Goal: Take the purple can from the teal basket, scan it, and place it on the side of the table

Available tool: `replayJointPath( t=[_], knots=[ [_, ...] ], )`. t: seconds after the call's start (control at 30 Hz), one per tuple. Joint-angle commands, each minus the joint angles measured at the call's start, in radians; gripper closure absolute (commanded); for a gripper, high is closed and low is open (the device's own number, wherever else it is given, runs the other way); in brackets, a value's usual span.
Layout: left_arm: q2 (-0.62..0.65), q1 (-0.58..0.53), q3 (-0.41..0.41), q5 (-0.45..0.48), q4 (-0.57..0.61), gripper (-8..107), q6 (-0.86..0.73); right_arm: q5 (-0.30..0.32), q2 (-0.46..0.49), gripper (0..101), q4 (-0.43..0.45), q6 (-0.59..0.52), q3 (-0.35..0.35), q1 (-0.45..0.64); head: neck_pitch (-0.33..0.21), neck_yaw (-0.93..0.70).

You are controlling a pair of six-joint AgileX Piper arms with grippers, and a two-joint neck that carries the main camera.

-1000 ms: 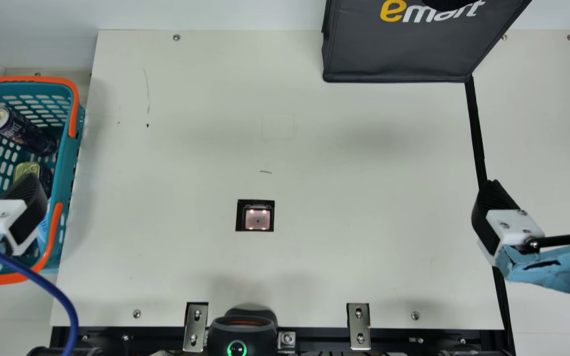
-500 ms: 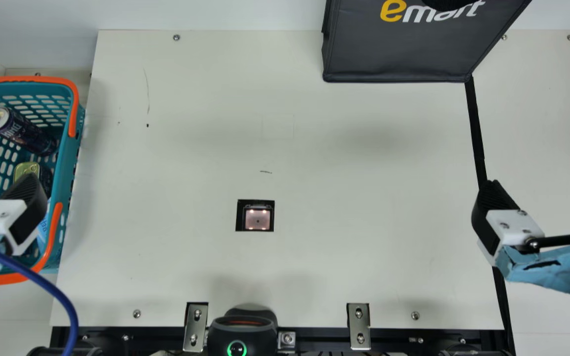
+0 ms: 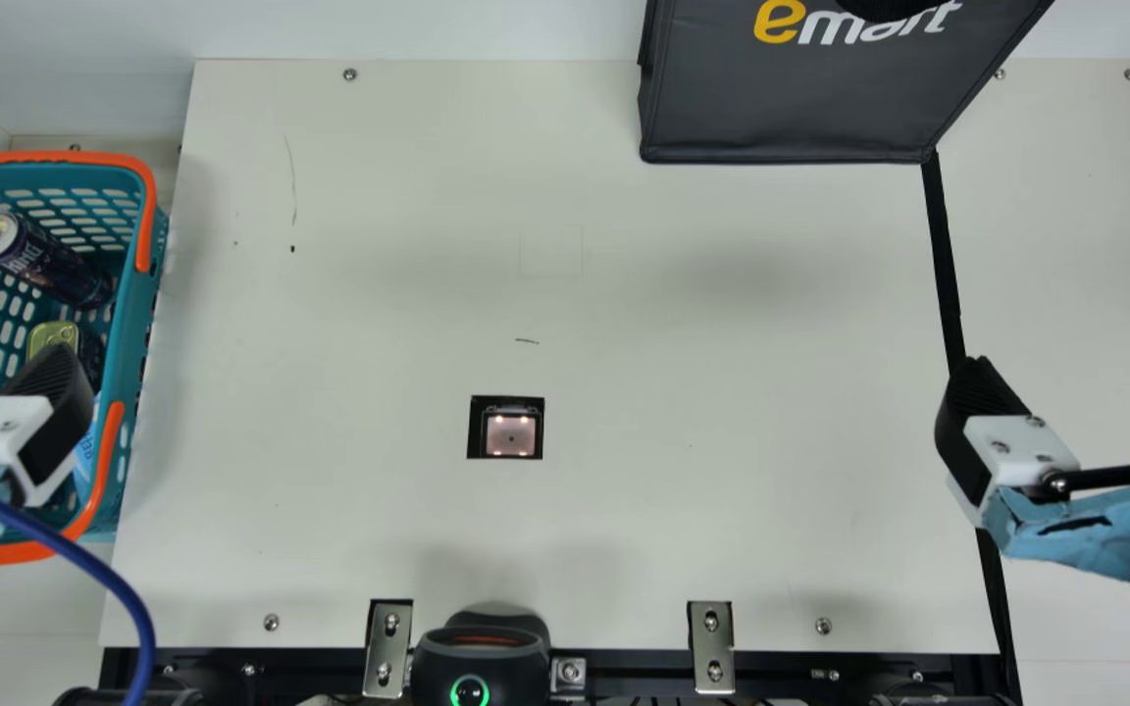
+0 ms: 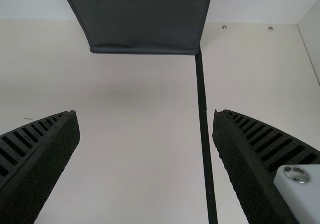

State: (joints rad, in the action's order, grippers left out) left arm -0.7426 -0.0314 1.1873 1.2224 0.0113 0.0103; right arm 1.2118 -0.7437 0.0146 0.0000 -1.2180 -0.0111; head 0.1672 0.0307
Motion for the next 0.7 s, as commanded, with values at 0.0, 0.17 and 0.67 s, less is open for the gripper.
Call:
replayJointPath(
  t=[0.0,0.17,0.67],
  knots=[
    [0.000,0.000,0.000,0.000,0.000,9,0.000,0.000,0.000,6,0.000,0.000,0.000,0.000,-0.029,-0.003],
    [0.000,0.000,0.000,0.000,0.000,9,0.000,0.000,0.000,6,0.000,0.000,0.000,0.000,-0.029,-0.003],
    [0.000,0.000,0.000,0.000,0.000,9,0.000,0.000,0.000,6,0.000,0.000,0.000,0.000,-0.029,-0.003]
  ],
)
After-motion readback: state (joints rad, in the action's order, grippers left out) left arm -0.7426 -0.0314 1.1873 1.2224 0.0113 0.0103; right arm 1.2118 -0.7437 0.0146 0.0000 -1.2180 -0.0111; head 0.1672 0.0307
